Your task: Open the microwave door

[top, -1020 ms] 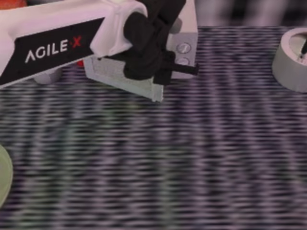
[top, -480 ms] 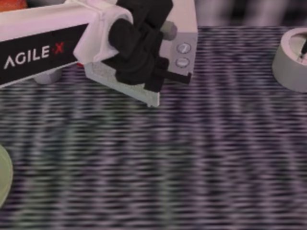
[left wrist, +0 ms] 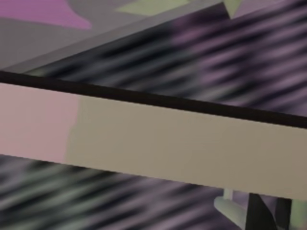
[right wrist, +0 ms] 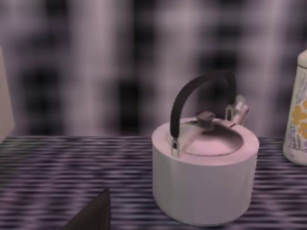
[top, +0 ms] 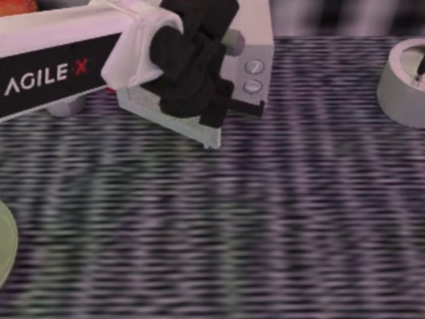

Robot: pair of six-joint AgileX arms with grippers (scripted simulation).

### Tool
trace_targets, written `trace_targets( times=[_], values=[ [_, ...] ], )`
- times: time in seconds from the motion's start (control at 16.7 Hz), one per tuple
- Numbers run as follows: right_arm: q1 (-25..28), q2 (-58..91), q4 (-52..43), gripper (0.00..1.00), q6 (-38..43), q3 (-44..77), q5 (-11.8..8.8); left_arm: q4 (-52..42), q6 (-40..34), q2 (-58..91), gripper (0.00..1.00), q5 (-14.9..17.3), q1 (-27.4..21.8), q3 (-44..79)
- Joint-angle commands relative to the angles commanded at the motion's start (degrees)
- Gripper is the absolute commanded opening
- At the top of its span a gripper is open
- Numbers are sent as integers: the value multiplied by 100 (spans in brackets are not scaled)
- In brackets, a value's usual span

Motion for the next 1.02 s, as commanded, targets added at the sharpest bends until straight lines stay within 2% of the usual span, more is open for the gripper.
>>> trace_targets(
  times=[0.78, 1.02],
  values=[
    [0, 0, 0, 100, 0, 0, 0, 0, 0, 0, 0, 0, 0, 0],
    [0, 0, 0, 100, 0, 0, 0, 63, 189, -119, 0, 122, 30, -192]
  ],
)
